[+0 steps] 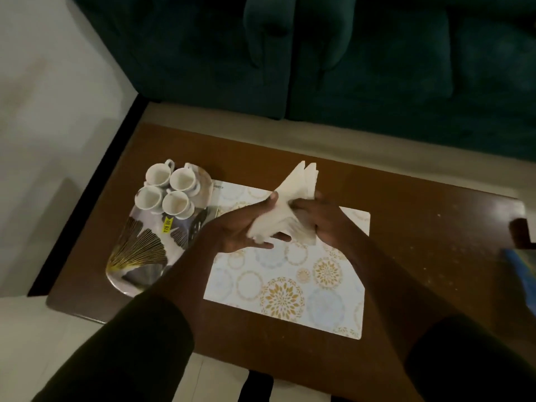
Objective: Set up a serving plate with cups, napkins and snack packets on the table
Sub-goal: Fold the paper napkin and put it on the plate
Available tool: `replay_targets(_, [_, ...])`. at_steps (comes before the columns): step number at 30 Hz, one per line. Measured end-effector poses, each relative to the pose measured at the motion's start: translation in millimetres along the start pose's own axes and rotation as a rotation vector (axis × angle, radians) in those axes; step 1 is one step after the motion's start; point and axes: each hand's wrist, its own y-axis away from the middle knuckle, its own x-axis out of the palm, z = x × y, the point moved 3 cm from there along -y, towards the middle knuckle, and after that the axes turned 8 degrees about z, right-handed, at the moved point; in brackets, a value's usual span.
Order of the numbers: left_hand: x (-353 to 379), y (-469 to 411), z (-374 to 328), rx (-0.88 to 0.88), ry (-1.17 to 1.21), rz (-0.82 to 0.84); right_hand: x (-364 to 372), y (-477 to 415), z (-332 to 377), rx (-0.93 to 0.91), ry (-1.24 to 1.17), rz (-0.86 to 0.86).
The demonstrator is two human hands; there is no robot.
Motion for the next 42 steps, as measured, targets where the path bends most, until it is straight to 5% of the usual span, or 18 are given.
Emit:
replay_targets(2, [-14.1,6.3,-5.8,0.039,0.092,-0.026,-0.9,-5.9,7.5,0.044,0.081,-0.094])
replay_targets(11, [3.1,-12.0,-12.6,0.149,-0.1,-0.239,43.3,-13.6,16.6,0.177,0.006,0.015])
replay_targets(21, [3.1,-28.4,-7.4,0.255,0.03,-0.34,20.7,-5.1,16.9,0.113,-0.008,0.015])
replay_targets(25, [-8.5,-26.4,-5.3,0.255,0.039,-0.412,6.4,-0.1,15.4,0.075,0.369,0.081])
replay_targets(28, [-5.2,-27.5,-2.6,0.198,0.028,-0.387,12.9,-1.3,4.3,0.061,0.559,0.093])
replay_targets(31, [-8.4,-27.7,3.5,0.173,0.097,-0.324,15.2,-3.9,-0.9,0.062,0.413,-0.025])
replay_targets(39, [-26.5,-4.7,22.1,0.134,0.098,-0.303,32.8,-17.4,-3.4,0.035,0.516,-0.263])
replay_targets(42, [-40.6,19.6,35.7,0.124,0.055,-0.232,44.6,-22.4,-7.8,0.115,0.414,-0.19])
